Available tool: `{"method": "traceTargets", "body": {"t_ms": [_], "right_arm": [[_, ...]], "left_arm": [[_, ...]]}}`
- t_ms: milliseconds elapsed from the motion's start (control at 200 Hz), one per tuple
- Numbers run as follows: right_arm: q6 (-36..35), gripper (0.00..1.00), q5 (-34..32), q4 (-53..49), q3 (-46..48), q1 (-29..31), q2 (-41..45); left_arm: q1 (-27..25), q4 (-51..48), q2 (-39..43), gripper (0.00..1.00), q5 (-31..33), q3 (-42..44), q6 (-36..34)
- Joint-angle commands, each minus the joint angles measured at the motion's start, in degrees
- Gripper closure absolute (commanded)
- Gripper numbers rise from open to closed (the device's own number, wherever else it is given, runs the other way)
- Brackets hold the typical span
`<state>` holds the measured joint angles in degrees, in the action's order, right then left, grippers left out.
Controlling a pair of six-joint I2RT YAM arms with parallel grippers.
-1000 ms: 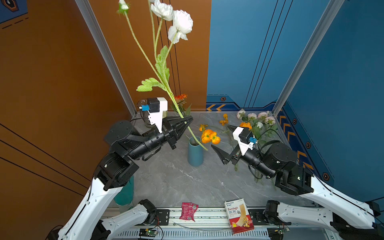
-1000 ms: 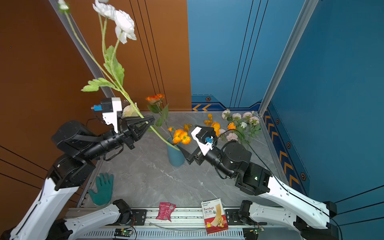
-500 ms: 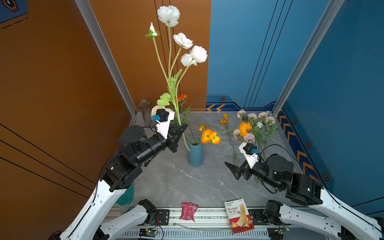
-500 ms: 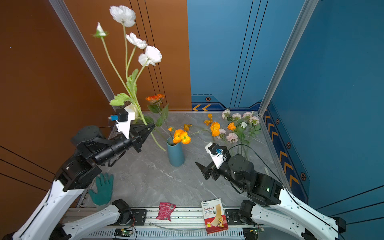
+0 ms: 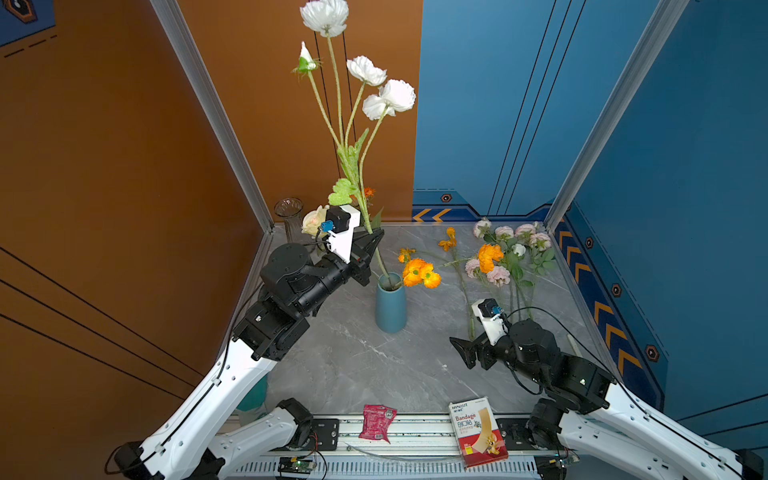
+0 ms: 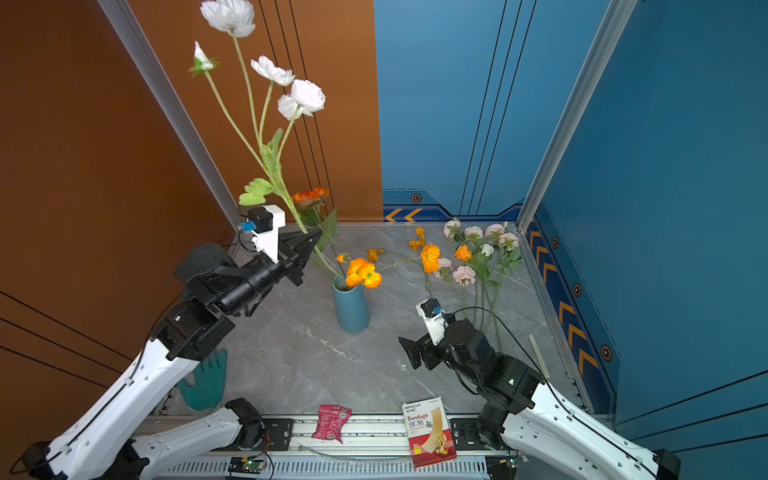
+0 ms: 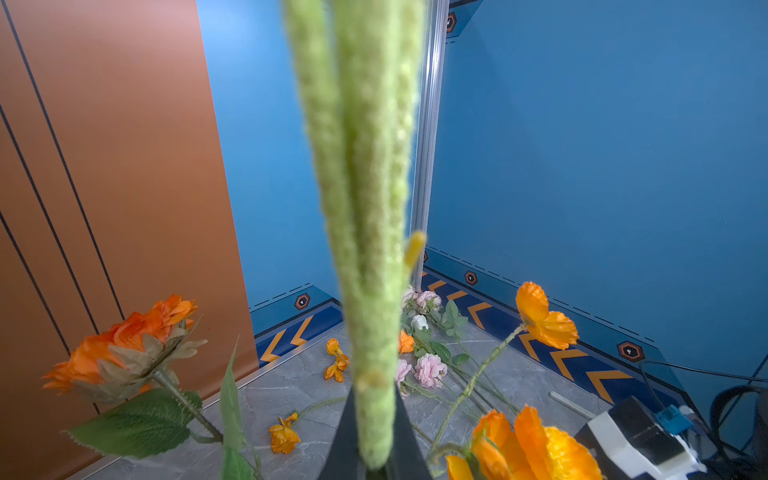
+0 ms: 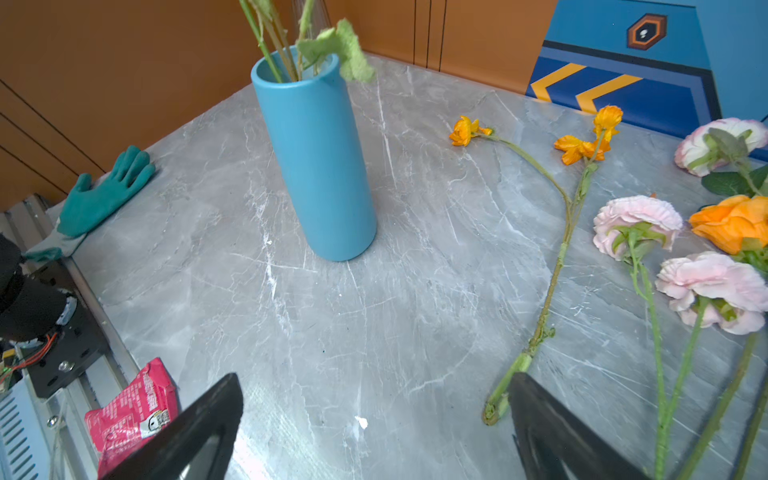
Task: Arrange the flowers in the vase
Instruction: 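Lower the ranunculus into the teal vase with the left gripper while the right moves away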
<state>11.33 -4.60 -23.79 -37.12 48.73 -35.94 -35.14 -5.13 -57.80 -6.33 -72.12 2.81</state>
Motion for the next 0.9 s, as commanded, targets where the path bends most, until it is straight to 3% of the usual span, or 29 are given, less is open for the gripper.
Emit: {"method": "traceTargets", "body": {"t_ms": [0,360,596,711,891], "right_arm": [[1.42,0.00,4.56,3.03,0.90,-2.67,0.72],[1.35,0.00,9.91,7.84,3.38,-8.12,-1.72],[3.88,0.00,6.20,9.12,2.90,-16.26,-6.20],[6.25,0.00,9.75,11.30,2.84,-21.33,-9.79],[8.28,0.00,11.75,13.59,3.80,-25.61,-11.70]], "left_arm": [[0.09,1.46,-2.75,1.00,1.94,-1.36,0.16],[-0.15,-9.83,-9.89,1.00,3.94,-3.36,2.92],[-1.02,-6.23,-11.00,1.00,0.65,2.91,3.06],[-1.16,-0.03,-11.08,0.97,0.26,6.74,3.31],[-1.23,0.80,-12.24,0.91,-0.26,8.47,3.03]]}}
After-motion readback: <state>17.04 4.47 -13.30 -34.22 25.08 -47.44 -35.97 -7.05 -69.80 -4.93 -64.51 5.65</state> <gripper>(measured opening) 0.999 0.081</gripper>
